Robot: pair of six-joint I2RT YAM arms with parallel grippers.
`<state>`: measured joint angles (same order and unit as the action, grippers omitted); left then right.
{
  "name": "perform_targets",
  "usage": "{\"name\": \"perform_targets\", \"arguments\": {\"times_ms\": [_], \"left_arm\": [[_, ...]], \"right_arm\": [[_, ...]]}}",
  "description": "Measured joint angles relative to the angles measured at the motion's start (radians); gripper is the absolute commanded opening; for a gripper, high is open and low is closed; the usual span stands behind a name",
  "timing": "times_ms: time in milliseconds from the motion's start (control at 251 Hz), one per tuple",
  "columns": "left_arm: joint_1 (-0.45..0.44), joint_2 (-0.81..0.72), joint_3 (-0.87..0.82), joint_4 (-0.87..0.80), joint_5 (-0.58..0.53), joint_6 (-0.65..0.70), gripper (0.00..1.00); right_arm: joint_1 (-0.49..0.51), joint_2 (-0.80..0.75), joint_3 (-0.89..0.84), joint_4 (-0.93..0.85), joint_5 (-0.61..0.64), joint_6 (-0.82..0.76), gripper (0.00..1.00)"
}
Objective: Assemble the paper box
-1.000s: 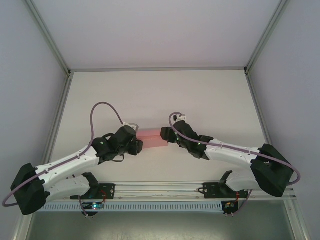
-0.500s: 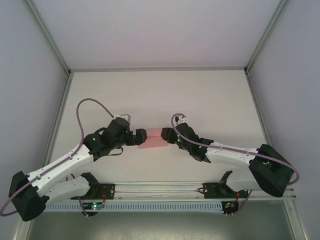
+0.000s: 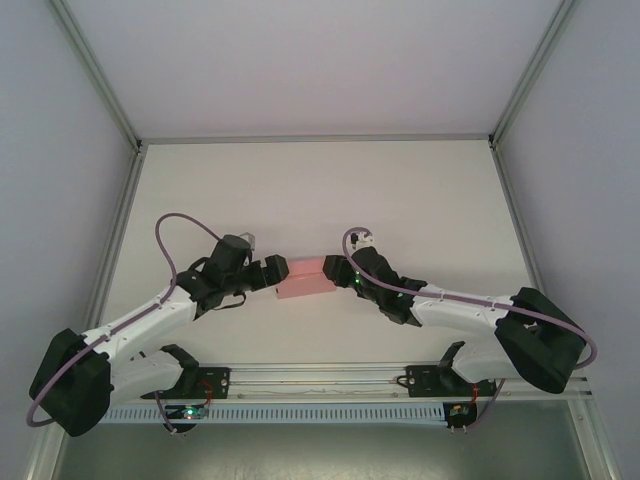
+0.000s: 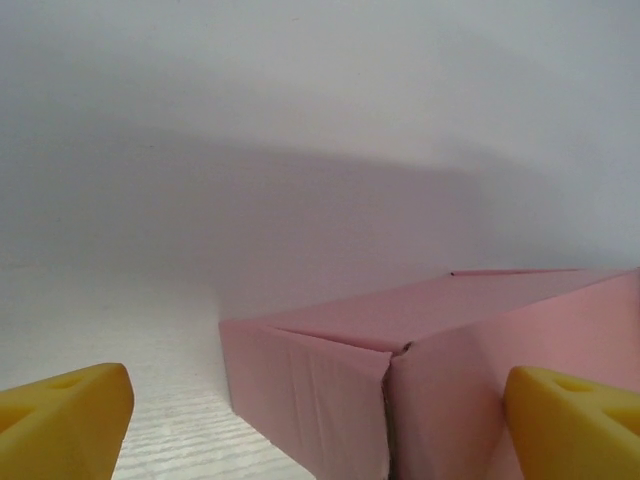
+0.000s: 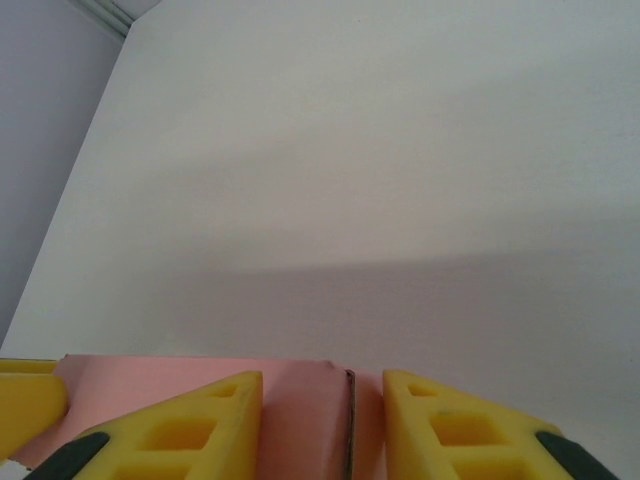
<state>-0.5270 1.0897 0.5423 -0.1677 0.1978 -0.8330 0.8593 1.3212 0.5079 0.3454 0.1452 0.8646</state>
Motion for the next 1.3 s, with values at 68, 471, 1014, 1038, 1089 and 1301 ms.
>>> {"name": "perform_targets", "arguments": {"times_ms": [68, 471, 1014, 1038, 1089, 1301], "left_arm": [[0.010, 0.002, -0.018, 0.042, 0.017, -0.010, 0.88], [0.025, -0.019, -0.146, 0.301, 0.101, -0.066, 0.47], [0.032, -0.010, -0.264, 0.547, 0.112, -0.076, 0.00], [0.032, -0.010, -0.266, 0.553, 0.113, -0.073, 0.00], [0.032, -0.011, -0.271, 0.563, 0.113, -0.068, 0.00], [0.031, -0.048, -0.285, 0.563, 0.118, -0.040, 0.00]], "right_arm": [[0.000, 0.005, -0.002, 0.013, 0.003, -0.003, 0.32], [-0.009, 0.025, -0.055, 0.144, -0.007, -0.041, 0.24], [-0.072, 0.077, -0.172, 0.443, -0.130, -0.149, 0.04], [-0.071, 0.077, -0.180, 0.457, -0.130, -0.156, 0.03], [-0.071, 0.079, -0.193, 0.484, -0.131, -0.166, 0.01], [-0.071, 0.083, -0.218, 0.541, -0.136, -0.200, 0.00]]}}
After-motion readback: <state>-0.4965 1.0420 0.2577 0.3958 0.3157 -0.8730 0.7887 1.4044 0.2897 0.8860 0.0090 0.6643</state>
